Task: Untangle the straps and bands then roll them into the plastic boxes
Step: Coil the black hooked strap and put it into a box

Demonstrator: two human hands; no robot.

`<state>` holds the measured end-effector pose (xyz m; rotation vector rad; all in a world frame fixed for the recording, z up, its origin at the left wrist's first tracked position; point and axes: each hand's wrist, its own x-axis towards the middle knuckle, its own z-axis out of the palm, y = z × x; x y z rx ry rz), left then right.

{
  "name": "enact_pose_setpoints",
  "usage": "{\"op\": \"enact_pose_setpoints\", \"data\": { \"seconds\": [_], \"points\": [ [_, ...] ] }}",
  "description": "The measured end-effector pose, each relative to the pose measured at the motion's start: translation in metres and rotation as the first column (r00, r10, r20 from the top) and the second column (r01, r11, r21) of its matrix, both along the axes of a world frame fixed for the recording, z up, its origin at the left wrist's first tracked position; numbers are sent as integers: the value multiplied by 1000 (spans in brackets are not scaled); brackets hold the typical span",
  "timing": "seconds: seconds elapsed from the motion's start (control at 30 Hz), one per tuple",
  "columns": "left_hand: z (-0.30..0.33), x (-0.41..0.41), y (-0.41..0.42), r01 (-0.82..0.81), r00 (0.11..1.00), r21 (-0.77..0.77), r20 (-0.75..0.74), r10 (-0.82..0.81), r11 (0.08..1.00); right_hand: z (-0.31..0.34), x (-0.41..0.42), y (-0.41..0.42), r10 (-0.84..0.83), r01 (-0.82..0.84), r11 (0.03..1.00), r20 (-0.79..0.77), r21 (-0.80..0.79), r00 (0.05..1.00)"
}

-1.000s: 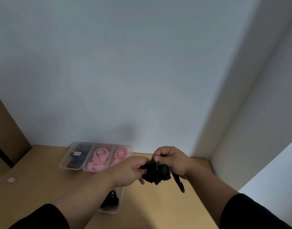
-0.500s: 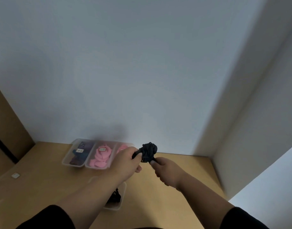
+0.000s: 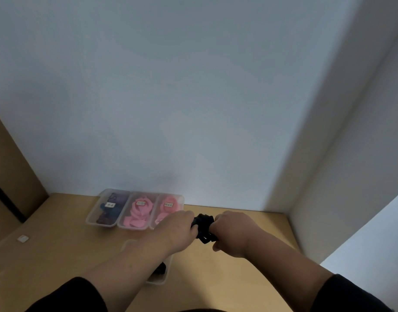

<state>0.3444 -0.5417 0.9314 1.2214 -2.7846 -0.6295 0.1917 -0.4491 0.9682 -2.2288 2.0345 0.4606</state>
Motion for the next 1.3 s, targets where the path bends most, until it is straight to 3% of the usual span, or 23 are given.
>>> {"op": "enact_pose_setpoints", "data": {
  "seconds": [0.1, 0.17, 0.33, 0.57, 0.63, 0.73, 0.87, 0.93, 1.1, 1.3],
  "points": [
    [0, 0, 4, -2, 1000, 23, 8, 1, 1000, 6, -2, 2, 14, -17, 999, 99, 36, 995],
    [0, 1, 9, 18, 1000, 43, 13, -18, 999, 11, -6, 1, 19, -38, 998, 292, 58, 956],
    [3, 7, 19, 146, 989, 148, -10, -146, 978, 12, -13, 0, -86, 9, 993, 683, 114, 725],
    [34, 20, 25, 256, 965, 326, -37, -258, 910, 9, -17, -3, 84, -64, 996, 843, -59, 531],
    [37, 21, 27, 259, 965, 370, -140, -222, 892, 10, -16, -4, 49, -37, 999, 906, -37, 421],
    [40, 22, 34, 268, 935, 485, -339, -103, 833, 8, -18, -3, -49, 56, 998, 983, 40, 176],
    [31, 23, 33, 264, 833, 564, -542, 109, 782, -2, -15, 1, -107, 169, 979, 993, 115, -55],
    [26, 22, 35, 271, 783, 584, -596, 178, 765, -5, -14, 1, -132, 195, 970, 987, 147, -88],
    [18, 16, 45, 368, 654, 655, -687, 317, 660, -20, -19, 2, -164, 238, 955, 984, 176, -69],
    [28, 16, 56, 475, 448, 713, -700, 555, 516, -22, -31, 6, -196, 277, 924, 949, 263, -245]
  ]
}}
